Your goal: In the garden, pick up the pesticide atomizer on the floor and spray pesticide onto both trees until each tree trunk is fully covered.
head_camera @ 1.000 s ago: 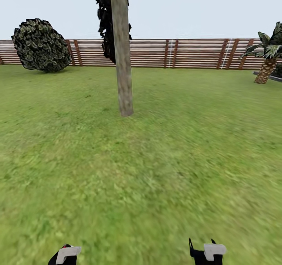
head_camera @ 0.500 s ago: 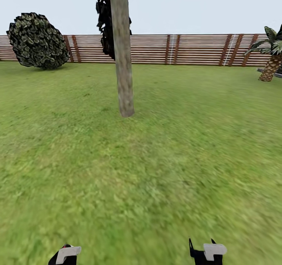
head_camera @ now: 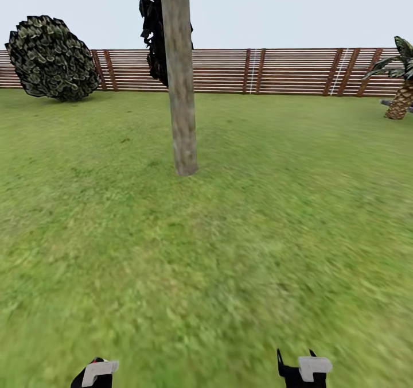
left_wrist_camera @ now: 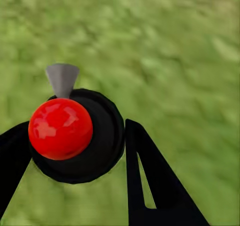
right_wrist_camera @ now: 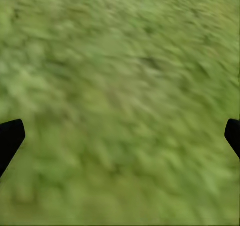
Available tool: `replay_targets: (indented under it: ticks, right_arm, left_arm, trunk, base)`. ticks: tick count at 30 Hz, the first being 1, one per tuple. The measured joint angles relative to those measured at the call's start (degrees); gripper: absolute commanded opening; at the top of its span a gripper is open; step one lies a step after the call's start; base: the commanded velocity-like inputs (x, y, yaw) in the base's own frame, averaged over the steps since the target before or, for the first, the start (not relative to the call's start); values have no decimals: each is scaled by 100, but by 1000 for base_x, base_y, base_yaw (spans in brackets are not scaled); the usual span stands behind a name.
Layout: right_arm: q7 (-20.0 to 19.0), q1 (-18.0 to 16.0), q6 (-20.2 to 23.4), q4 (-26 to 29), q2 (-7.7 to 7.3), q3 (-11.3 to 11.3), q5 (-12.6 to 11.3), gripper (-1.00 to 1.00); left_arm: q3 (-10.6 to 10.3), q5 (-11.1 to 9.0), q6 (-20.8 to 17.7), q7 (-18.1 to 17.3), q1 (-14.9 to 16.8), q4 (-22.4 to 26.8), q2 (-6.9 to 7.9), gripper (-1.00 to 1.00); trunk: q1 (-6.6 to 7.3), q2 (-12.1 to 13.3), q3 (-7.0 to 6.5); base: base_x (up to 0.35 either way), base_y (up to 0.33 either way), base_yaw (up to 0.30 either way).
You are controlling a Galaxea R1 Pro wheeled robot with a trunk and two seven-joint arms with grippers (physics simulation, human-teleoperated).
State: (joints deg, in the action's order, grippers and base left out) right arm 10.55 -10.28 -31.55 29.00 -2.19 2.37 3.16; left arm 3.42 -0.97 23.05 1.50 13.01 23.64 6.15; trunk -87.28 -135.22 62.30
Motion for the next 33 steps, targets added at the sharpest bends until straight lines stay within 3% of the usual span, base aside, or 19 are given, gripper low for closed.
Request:
replay_targets:
  ticks: [33]
  right_arm:
    - [0,0,2,0,7,0,0,100]
  left_arm:
    - [0,4,-2,0,0,0,0,-100]
  trunk:
    - [0,0,0]
  base:
    - [334,59,0]
